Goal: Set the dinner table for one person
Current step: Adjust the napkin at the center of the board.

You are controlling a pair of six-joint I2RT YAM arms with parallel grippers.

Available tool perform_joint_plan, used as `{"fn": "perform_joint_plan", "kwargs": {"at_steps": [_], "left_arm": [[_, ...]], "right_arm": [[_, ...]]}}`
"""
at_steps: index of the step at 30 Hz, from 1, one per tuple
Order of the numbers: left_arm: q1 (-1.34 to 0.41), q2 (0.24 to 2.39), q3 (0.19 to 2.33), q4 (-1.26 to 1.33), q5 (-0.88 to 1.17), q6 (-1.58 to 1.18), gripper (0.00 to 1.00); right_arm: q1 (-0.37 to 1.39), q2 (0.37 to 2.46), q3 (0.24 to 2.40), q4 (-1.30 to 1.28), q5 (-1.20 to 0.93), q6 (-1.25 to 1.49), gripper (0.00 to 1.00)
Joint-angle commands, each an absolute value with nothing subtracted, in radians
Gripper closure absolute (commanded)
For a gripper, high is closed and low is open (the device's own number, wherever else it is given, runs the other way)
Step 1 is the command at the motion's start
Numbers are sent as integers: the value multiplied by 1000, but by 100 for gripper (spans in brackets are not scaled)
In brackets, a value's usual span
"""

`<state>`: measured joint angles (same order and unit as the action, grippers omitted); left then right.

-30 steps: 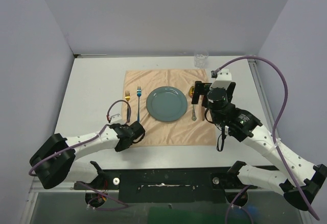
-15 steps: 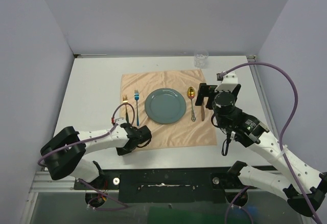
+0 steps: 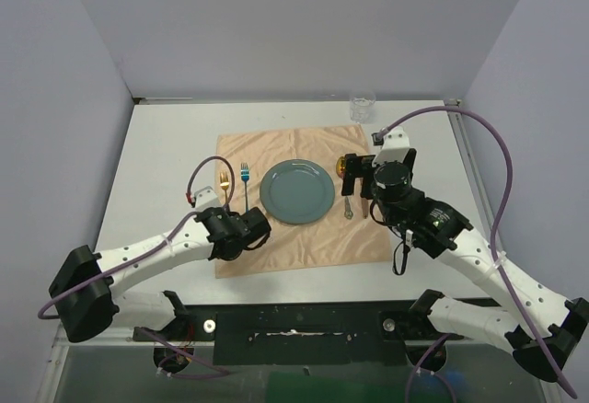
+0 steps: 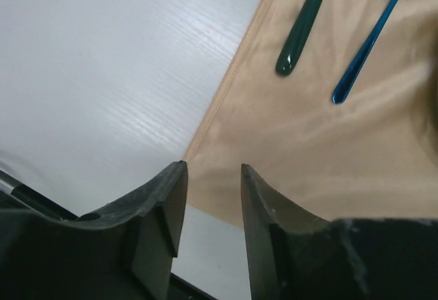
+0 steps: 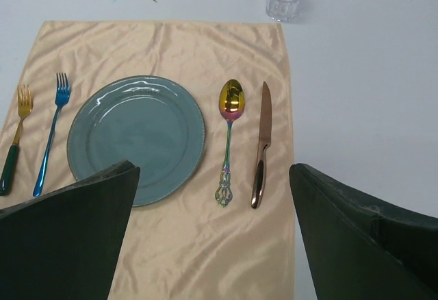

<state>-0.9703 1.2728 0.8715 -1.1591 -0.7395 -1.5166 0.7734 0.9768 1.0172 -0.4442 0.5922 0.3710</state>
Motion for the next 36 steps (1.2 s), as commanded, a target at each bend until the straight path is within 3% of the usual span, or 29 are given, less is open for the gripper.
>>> {"fn": "perform_joint_plan", "kwargs": {"at_steps": [1,9,18,23,27,29,31,36], "left_arm": [[-911,1287,914,-1146,-852,-1438,60],[-622,1334,1001,-628,-782,-944,57],[-364,1606,1290,-377,-702,-731,57],[-294,1787,1386,-344,-564,-711,59],[-275,1876,1404,-267,-493,-685,62],[-249,1948,1461,-268,-398,-681,64],[-222,2026,1559,-301,-337,-682,67],[-219,2142,1700,-375,-347,-665,70]], "right_arm": [[778,972,1083,-437,567,356,2],[777,1003,1097,-537,737,367,2],[780,1117,1113,-721,650,504,1],[803,1078,977,-708,668,581,25],[795,1020,943,-722,750,575,68],[788,1024,967,-759,779,581,82],[787,1034,982,-790,784,598,89],[788,1062,960,-820,725,665,90]]}}
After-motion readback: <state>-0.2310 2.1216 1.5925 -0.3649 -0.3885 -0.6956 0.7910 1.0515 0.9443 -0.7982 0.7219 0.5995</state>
